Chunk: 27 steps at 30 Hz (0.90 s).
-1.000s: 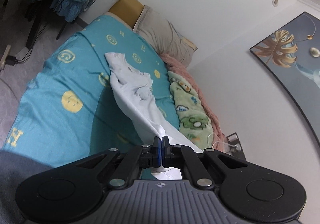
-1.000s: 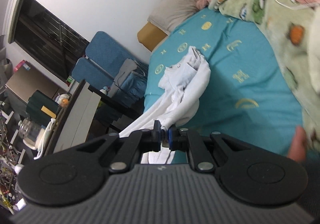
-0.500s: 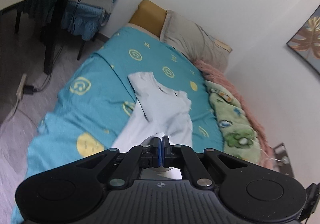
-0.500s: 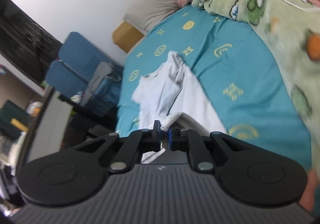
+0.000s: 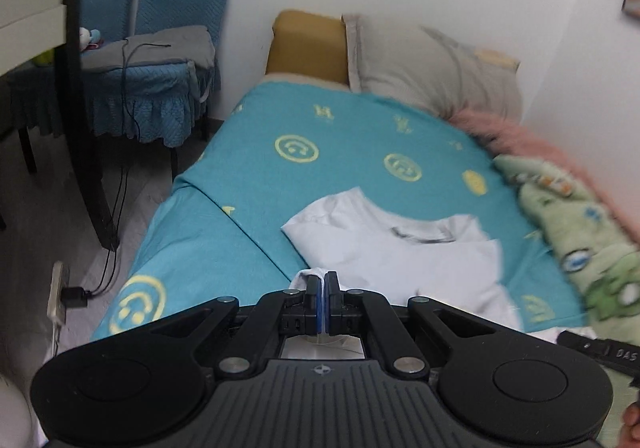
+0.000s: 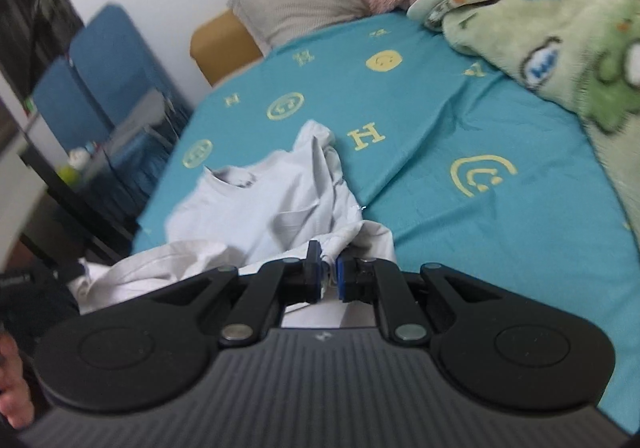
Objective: Fold clothes
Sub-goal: 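Lift the hem with both grippers and fold it over toward the collar, then open both grippers to release the folded hem on the shirt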
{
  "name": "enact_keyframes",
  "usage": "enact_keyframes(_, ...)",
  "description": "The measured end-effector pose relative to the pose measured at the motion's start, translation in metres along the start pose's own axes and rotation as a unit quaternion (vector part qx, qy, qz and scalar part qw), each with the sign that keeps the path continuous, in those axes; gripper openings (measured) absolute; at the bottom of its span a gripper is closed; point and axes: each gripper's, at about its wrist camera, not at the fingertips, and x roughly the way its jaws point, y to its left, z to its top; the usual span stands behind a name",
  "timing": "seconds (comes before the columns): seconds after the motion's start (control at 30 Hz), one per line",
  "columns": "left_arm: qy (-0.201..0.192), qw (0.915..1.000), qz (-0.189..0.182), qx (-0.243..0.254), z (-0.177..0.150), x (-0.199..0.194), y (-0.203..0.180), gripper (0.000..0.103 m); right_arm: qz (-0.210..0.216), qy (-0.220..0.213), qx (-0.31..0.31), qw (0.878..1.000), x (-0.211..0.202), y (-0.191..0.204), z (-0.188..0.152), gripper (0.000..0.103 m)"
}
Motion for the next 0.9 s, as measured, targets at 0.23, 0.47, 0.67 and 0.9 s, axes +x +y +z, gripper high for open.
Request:
enact_keyframes(0.23,0.027,0.9993,0.016,0.023,-0.022,0.052,0.002,0.013,-0.009,0.015,-0.027,0.999,0.039,-0.007,-0.011,0.012)
enact_keyframes(0.47,-0.026,0.9983,0.023,0.047,-0.041,-0.010,-0.012,0.076,-0.024,-0.031,-0.058,0.998,-0.005,0.014,-0.013,0.090)
enact_keyframes(0.67,-0.070,0.9944,-0.001,0.079,-0.056,-0.091,-0.039,0.082,-0.019,-0.068,-0.094,0.993,-0.076,0.043,-0.025,0.089)
enact_keyframes(0.9,-0.126,0.9848,-0.017,0.119,-0.079,-0.175,-0.061,0.087,-0.009,-0.090,-0.092,0.992,-0.153,0.063,-0.050,0.089)
